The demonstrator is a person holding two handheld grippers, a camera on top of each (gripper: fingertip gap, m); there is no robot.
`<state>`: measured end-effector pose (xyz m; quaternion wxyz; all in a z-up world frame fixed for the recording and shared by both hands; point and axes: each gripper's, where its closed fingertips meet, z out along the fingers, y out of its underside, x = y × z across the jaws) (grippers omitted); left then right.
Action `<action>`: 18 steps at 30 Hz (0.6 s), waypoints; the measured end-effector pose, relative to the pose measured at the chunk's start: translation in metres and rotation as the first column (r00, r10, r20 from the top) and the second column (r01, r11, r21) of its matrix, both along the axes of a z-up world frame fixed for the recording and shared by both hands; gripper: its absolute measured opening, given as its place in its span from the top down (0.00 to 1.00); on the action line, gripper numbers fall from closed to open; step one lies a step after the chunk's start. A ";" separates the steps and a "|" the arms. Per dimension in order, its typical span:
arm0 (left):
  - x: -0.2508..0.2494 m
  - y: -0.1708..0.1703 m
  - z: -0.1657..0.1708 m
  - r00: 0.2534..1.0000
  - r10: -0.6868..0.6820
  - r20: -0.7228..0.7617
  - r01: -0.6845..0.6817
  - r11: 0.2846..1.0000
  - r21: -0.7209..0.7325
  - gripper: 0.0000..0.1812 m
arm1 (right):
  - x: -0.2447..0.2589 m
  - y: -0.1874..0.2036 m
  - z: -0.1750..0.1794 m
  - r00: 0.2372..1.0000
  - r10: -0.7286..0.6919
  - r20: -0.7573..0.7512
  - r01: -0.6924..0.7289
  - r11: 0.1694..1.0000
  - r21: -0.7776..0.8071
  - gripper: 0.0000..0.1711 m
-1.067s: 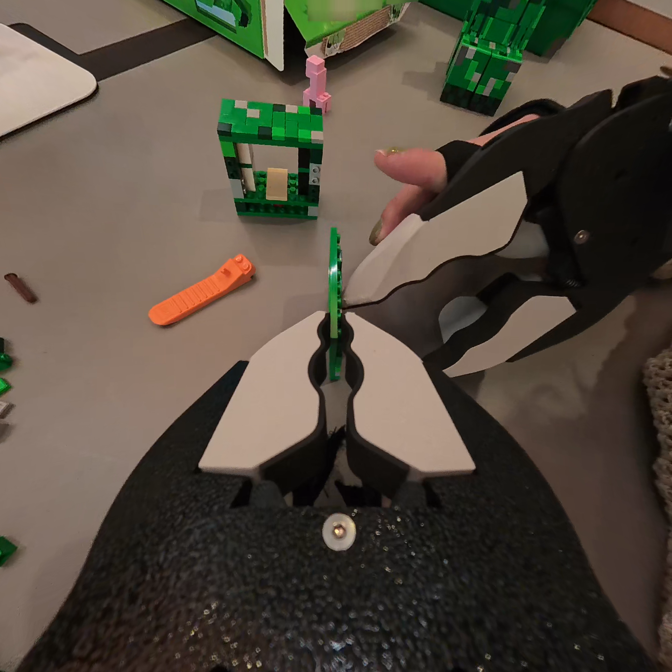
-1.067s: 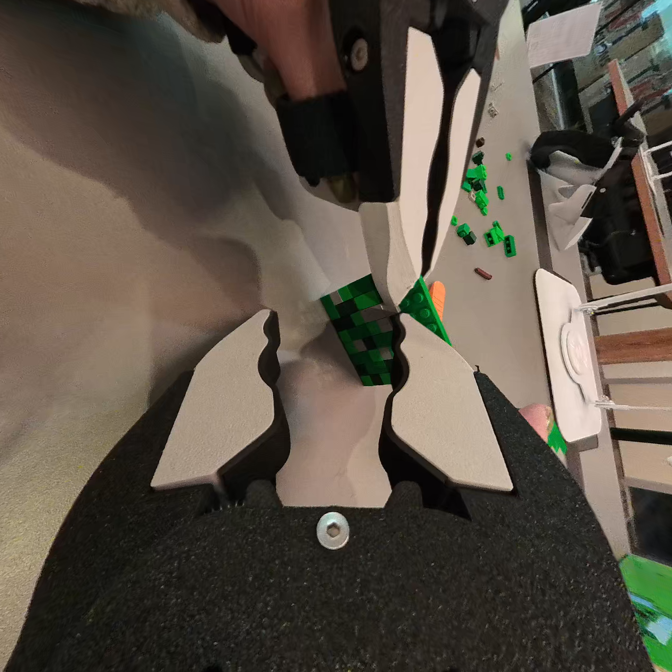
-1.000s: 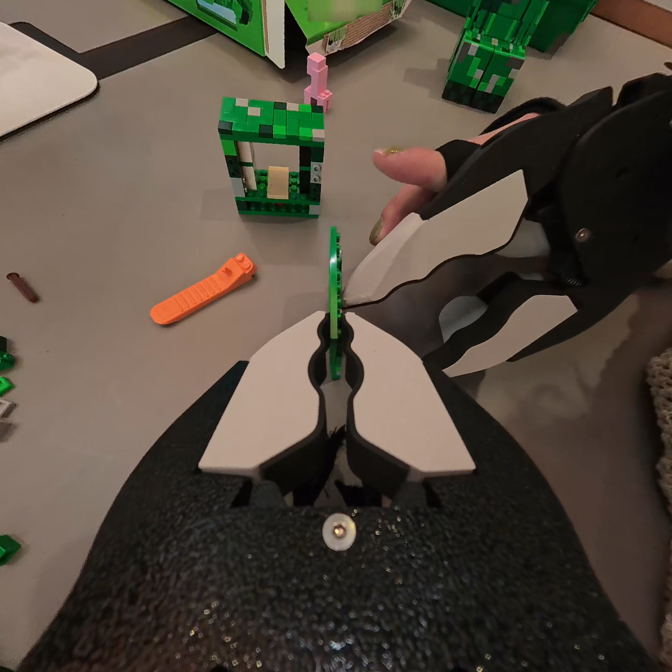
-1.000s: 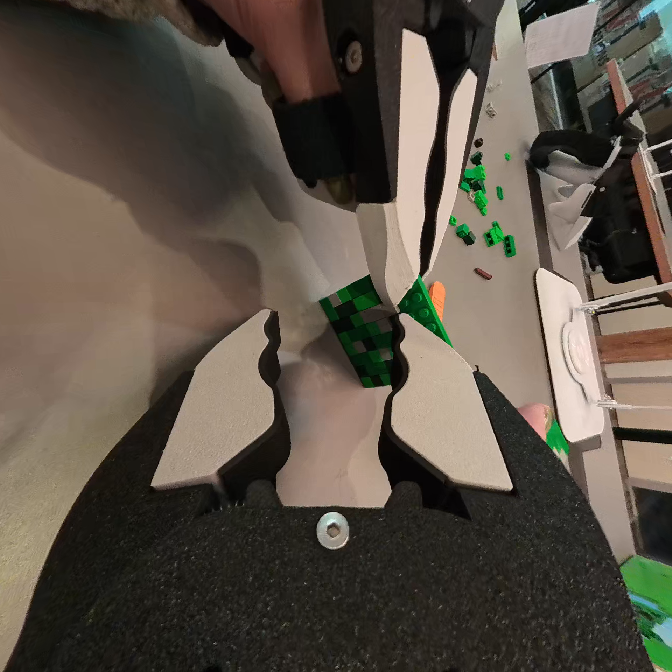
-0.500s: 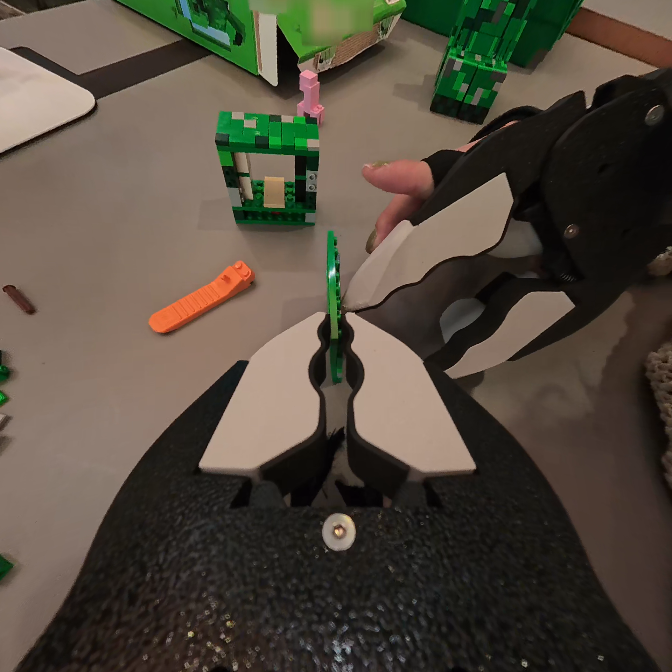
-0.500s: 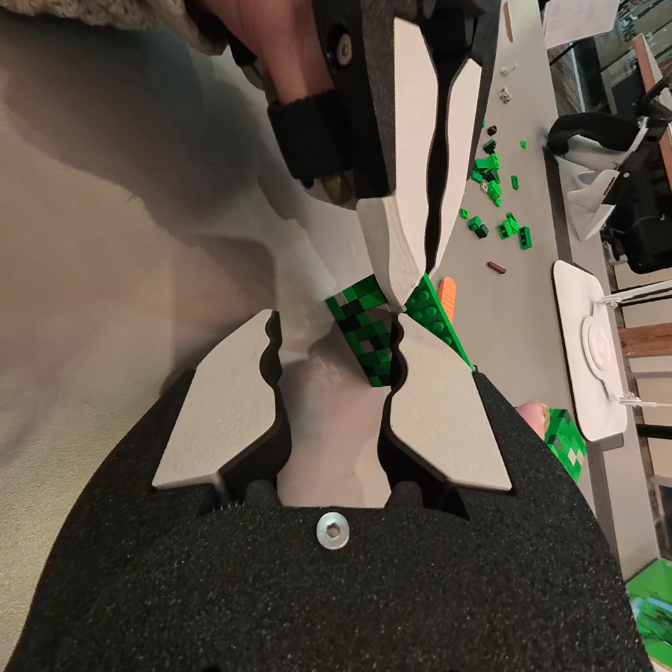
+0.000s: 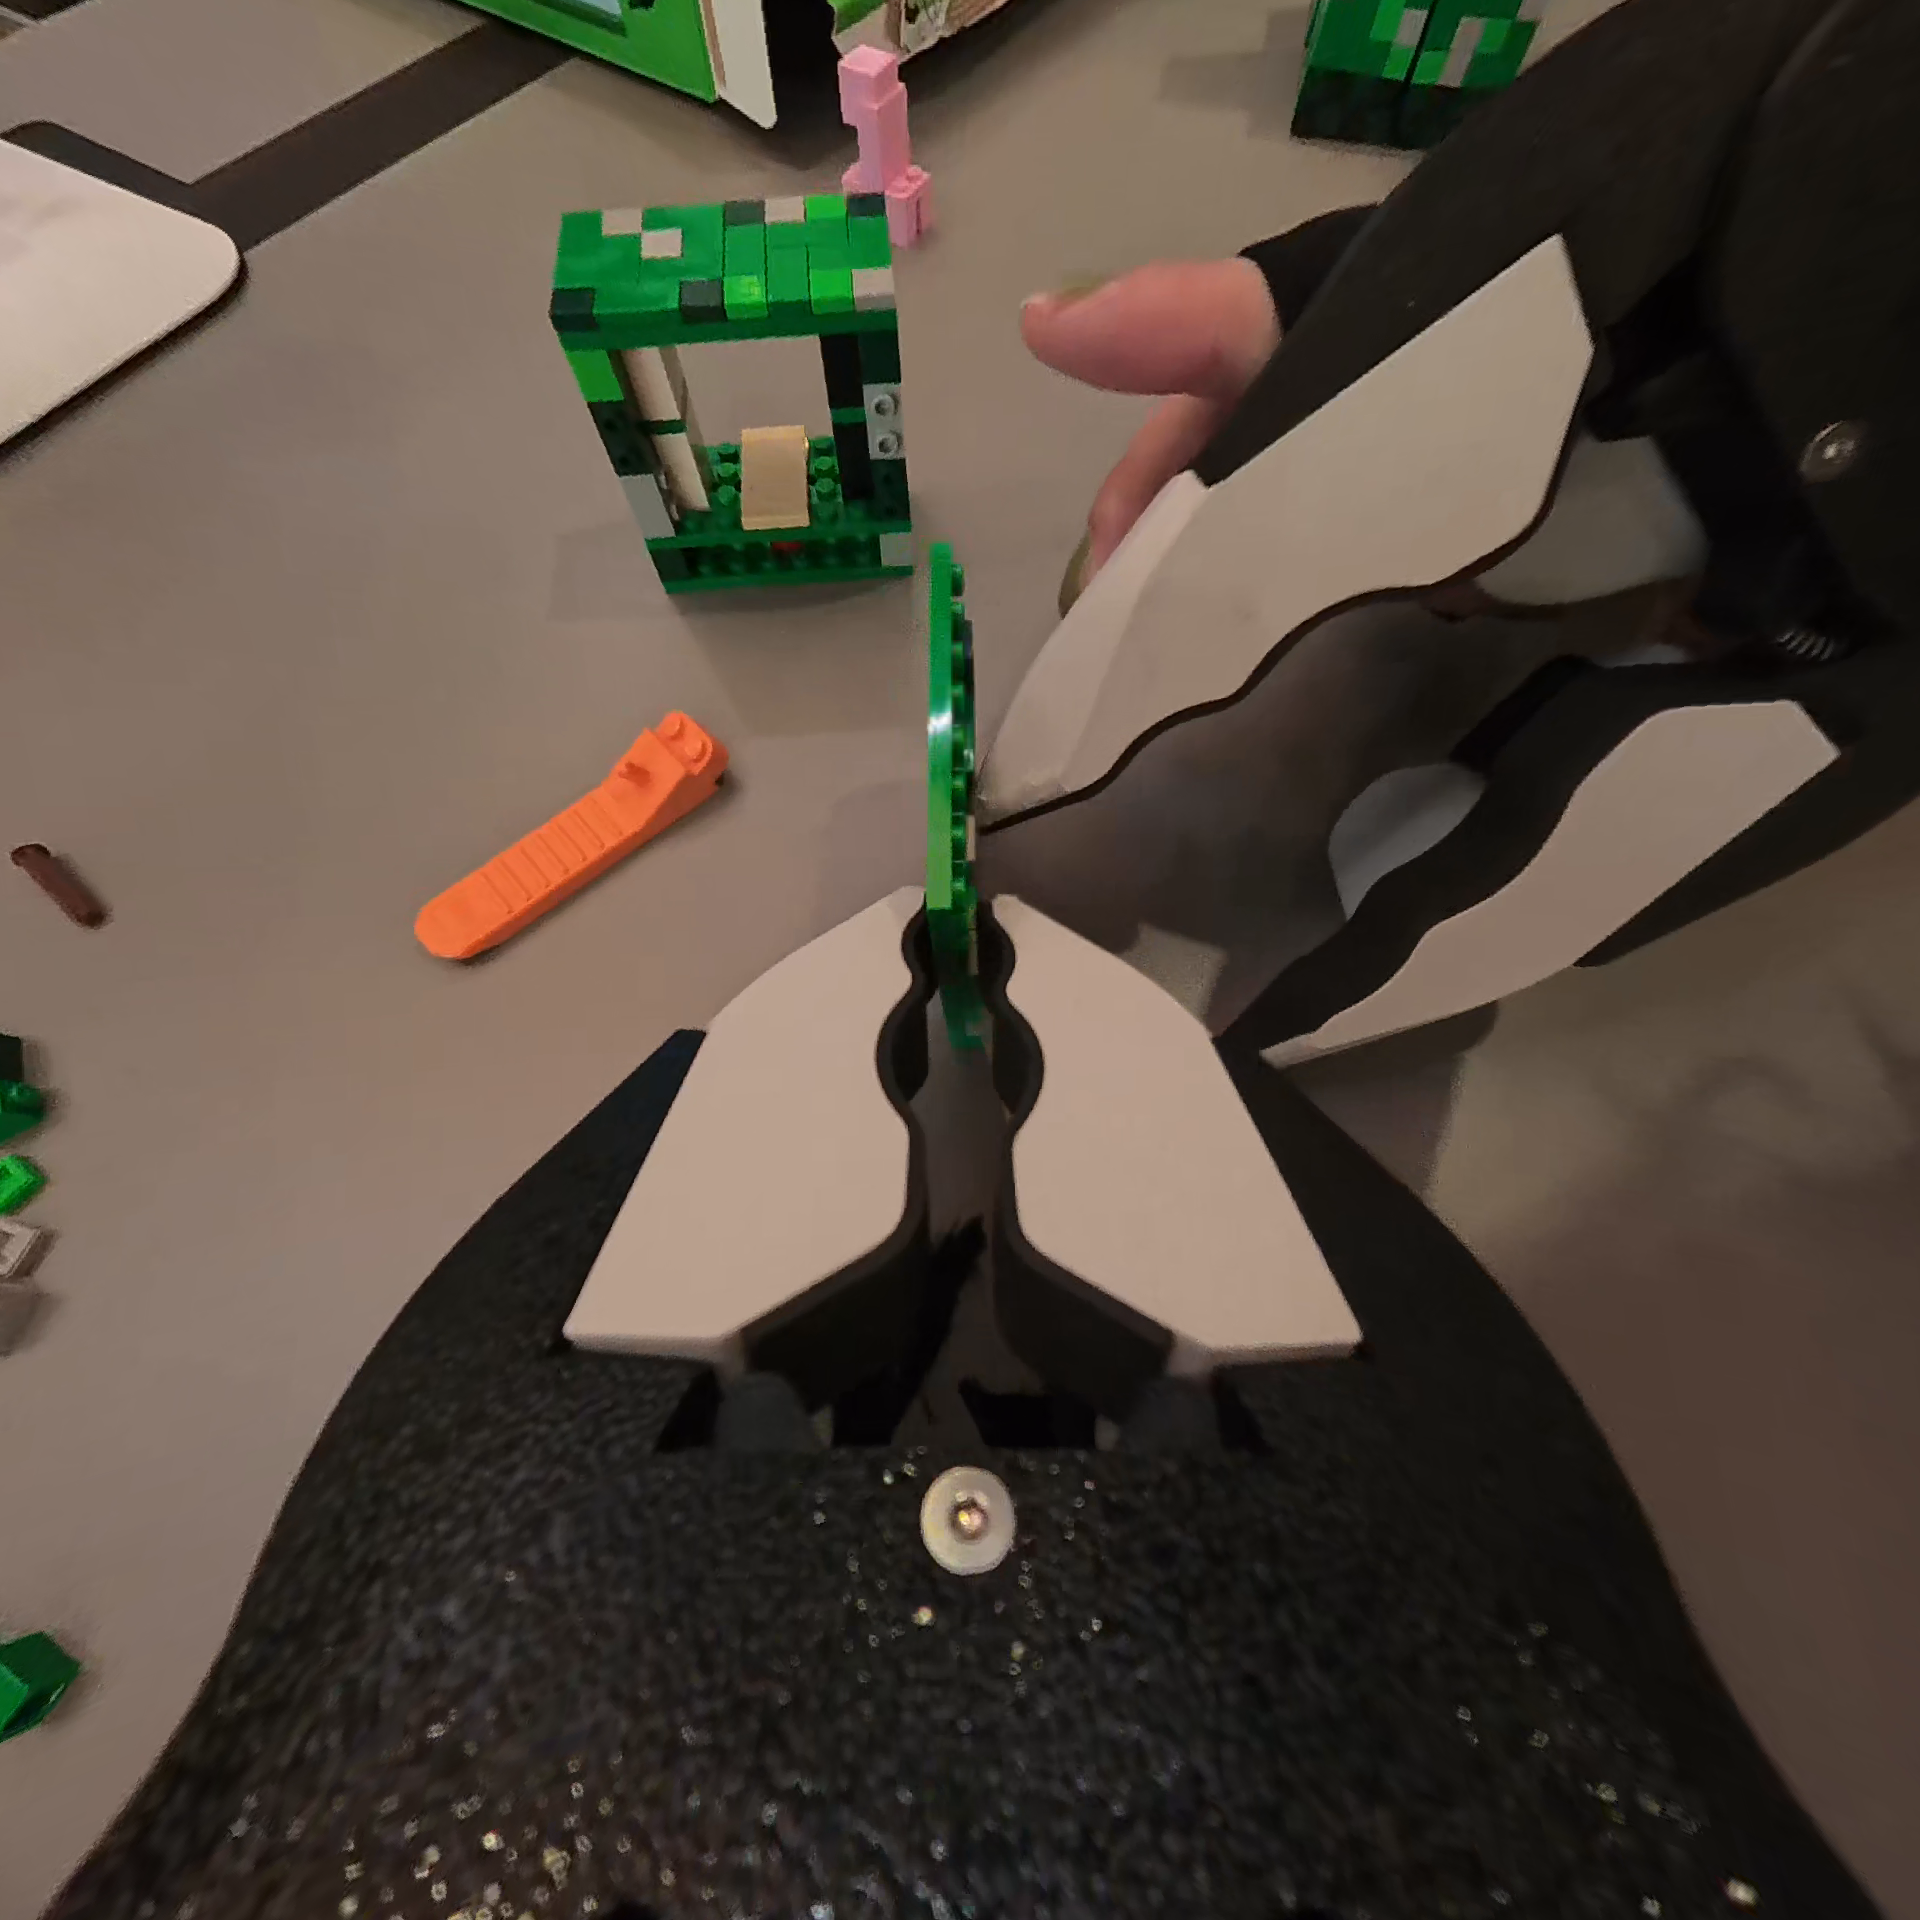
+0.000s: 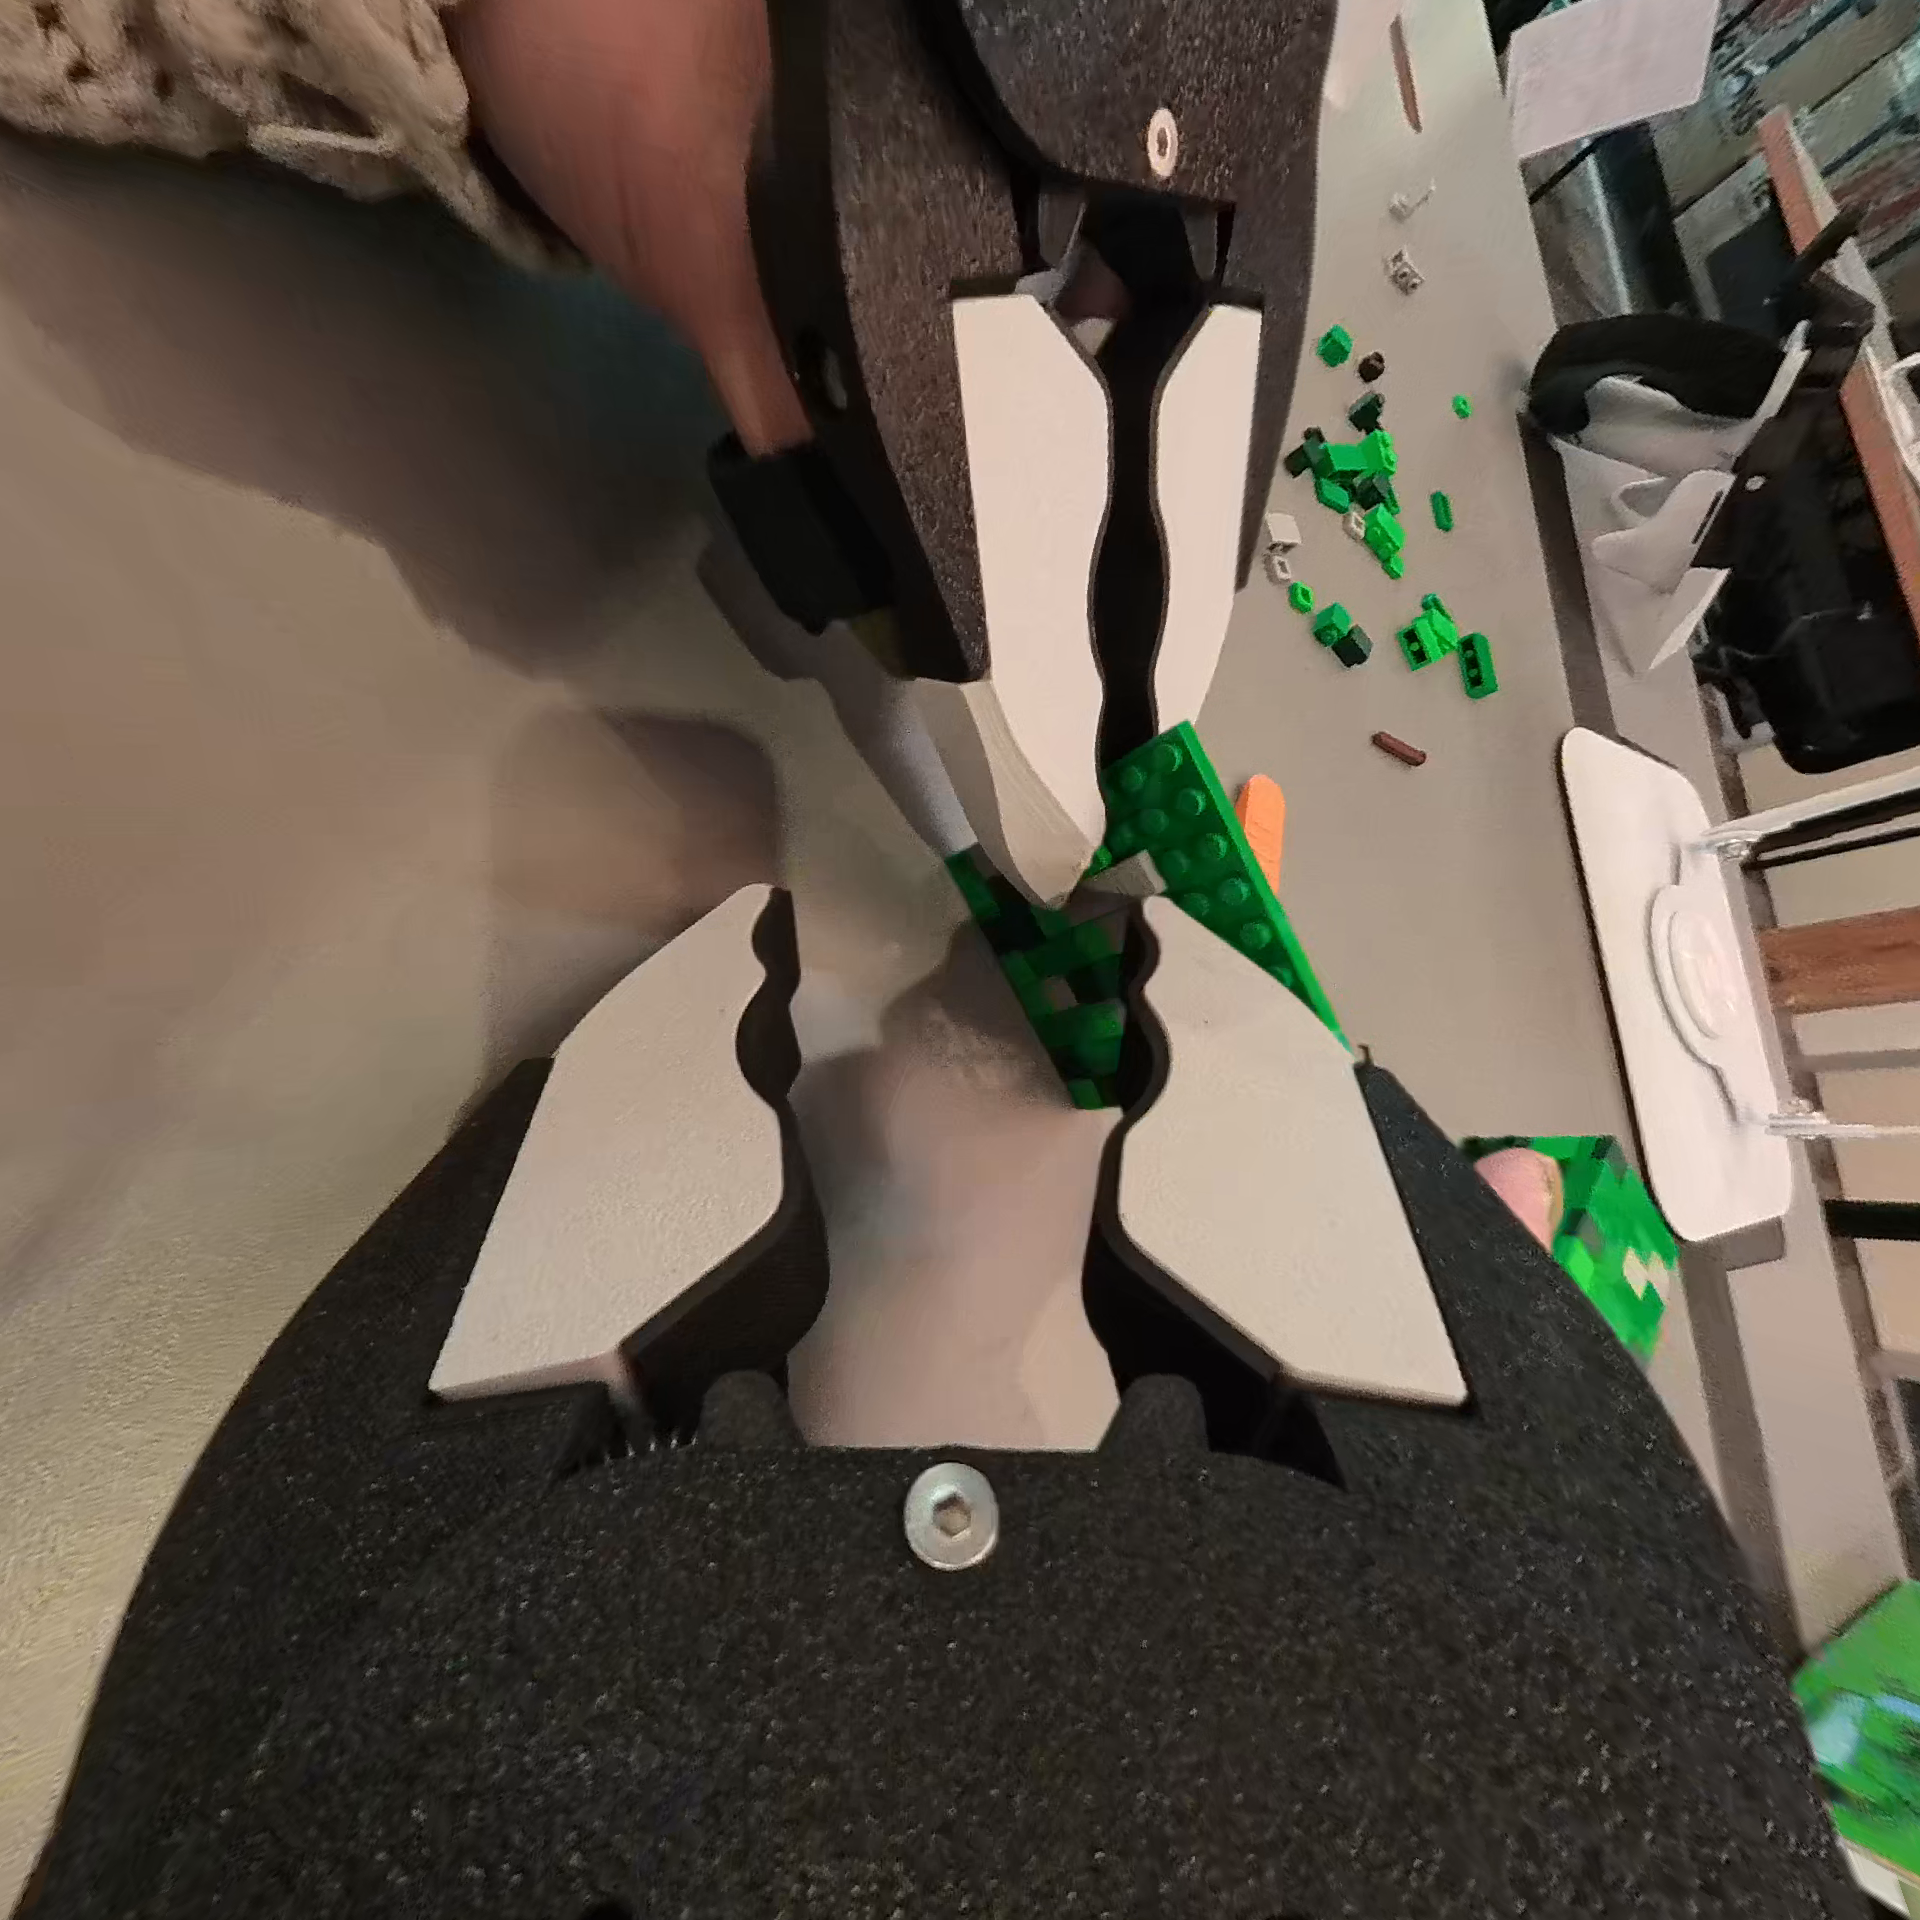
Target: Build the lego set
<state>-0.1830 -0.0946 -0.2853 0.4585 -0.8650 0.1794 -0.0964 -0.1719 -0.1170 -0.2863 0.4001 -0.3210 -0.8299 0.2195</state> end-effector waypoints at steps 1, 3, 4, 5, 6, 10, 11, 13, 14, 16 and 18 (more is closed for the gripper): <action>0.000 0.000 0.000 1.000 -0.001 -0.005 0.001 1.000 -0.005 0.97 | 0.000 0.001 0.000 1.000 0.001 -0.006 -0.001 1.000 0.017 0.66; 0.000 0.000 0.000 1.000 0.007 -0.003 -0.007 1.000 -0.014 0.97 | 0.000 0.002 -0.002 1.000 -0.001 -0.005 0.001 0.998 0.060 0.65; 0.000 0.000 0.000 1.000 0.012 0.001 -0.012 1.000 -0.020 0.97 | 0.000 0.004 -0.003 1.000 -0.006 -0.012 0.007 0.996 0.094 0.65; 0.000 0.001 0.000 1.000 0.015 0.006 -0.015 1.000 -0.025 0.97 | -0.001 0.005 -0.004 1.000 -0.007 -0.020 0.010 0.991 0.132 0.65; 0.000 0.000 0.000 1.000 0.014 0.004 -0.014 1.000 -0.027 0.97 | -0.001 0.005 -0.004 1.000 -0.013 -0.026 0.017 0.987 0.160 0.66; -0.001 0.001 0.000 1.000 0.004 -0.030 -0.005 1.000 -0.015 0.97 | -0.004 0.008 -0.005 0.999 -0.033 -0.032 0.038 0.980 0.193 0.68; -0.001 0.001 0.000 0.999 0.002 -0.033 -0.003 1.000 -0.012 0.97 | -0.004 0.007 -0.005 0.999 -0.034 -0.025 0.038 0.983 0.177 0.68; -0.002 0.001 0.000 0.999 -0.003 -0.038 0.003 1.000 -0.007 0.97 | -0.004 0.006 -0.003 0.999 -0.040 -0.003 0.040 0.991 0.127 0.68; -0.001 0.001 0.000 0.999 -0.011 -0.047 0.010 1.000 -0.003 0.97 | -0.002 0.004 -0.003 0.999 -0.041 0.023 0.038 0.995 0.093 0.69; 0.010 -0.001 0.000 0.995 -0.060 -0.077 0.061 0.998 0.011 0.97 | 0.000 0.005 -0.024 0.984 -0.083 0.157 0.088 0.996 -0.022 0.93; 0.008 0.000 0.000 0.993 -0.032 -0.110 0.035 0.999 0.025 0.97 | 0.003 0.008 -0.018 0.989 -0.043 0.138 0.038 0.999 0.036 0.86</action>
